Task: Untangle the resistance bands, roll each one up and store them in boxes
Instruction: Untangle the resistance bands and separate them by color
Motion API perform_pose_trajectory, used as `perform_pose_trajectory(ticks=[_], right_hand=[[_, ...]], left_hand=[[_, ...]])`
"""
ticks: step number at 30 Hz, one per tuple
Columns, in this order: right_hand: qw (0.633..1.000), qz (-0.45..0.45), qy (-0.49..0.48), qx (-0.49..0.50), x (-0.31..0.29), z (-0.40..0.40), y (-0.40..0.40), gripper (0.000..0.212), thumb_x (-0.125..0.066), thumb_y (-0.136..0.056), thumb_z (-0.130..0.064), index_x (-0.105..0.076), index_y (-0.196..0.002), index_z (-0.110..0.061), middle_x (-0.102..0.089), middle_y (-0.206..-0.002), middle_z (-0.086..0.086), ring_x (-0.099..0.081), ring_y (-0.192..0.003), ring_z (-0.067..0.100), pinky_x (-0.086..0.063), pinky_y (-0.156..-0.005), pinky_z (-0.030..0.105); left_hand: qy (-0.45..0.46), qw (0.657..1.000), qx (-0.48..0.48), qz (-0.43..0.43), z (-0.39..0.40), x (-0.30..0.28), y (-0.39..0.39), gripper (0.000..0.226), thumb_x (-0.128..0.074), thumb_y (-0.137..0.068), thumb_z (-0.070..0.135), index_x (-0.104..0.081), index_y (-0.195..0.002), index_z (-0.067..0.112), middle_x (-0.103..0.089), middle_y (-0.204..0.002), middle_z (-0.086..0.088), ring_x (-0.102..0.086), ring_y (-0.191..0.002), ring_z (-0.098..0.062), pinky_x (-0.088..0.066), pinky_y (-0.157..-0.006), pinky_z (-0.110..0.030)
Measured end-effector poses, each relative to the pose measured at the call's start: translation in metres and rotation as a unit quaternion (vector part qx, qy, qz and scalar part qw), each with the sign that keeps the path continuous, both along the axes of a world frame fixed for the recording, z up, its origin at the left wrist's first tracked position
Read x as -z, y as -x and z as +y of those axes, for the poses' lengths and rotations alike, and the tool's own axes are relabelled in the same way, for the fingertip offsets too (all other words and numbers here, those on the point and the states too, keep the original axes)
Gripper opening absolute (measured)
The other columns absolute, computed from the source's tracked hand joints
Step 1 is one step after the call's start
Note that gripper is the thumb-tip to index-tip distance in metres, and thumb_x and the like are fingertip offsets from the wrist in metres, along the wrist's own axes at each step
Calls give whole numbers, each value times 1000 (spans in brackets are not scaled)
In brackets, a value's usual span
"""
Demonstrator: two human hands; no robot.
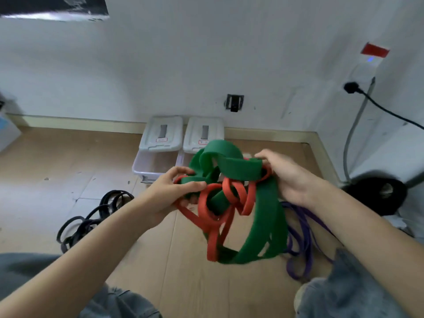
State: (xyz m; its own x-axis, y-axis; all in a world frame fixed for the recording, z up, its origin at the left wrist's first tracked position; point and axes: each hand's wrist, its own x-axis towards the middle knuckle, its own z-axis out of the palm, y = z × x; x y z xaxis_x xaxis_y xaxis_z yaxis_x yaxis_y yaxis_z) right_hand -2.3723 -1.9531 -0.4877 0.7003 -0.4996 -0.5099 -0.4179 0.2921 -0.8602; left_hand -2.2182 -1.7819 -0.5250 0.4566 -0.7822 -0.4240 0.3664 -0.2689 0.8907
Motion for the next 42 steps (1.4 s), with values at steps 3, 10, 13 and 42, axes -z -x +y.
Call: perform_pose_trajectory(ticks=[3, 10, 13, 42], right_hand=[[974, 85, 206, -41, 3, -1, 8, 35, -41, -95, -48, -48, -119, -23, -49, -118, -3, -50, -111, 18, -42, -96, 40], [882, 49, 418, -213, 14, 31, 6, 75, -47, -56, -81, -47, -113, -33, -26, -122, -18, -31, -117, 5, -32, -93, 29], [898, 27, 376, -227, 26, 40, 4, 75, -71, -57, -68, -35, -113, -32, -41, -120, -10, -48, -108, 7, -46, -93, 28], [944, -6, 331, 20, -12, -19, 1, 30, -66, -84, -33, -63, -106, -12, -69, -91, -1, -58, -65, 0, -47, -60, 20]], left_hand=[[-4, 995, -45, 87, 1, 1, -9, 33, -74, -61, 11, -59, -91, 5, -63, -65, -10, -52, -47, -10, -42, -37, -13], [14, 957, -147, 251, -15, -8, -7, 7, -59, -86, 8, -56, -89, 2, -60, -77, -11, -53, -35, -4, -35, -29, -8], [68, 935, -132, 321, -11, -23, -9, 31, -62, -76, 13, -56, -105, 5, -60, -93, -15, -55, -39, -5, -36, -29, -9], [-110, 939, 92, -312, -18, 31, -1, 20, -50, -92, 19, -64, -87, 6, -61, -72, -12, -57, -62, -18, -51, -57, -30]])
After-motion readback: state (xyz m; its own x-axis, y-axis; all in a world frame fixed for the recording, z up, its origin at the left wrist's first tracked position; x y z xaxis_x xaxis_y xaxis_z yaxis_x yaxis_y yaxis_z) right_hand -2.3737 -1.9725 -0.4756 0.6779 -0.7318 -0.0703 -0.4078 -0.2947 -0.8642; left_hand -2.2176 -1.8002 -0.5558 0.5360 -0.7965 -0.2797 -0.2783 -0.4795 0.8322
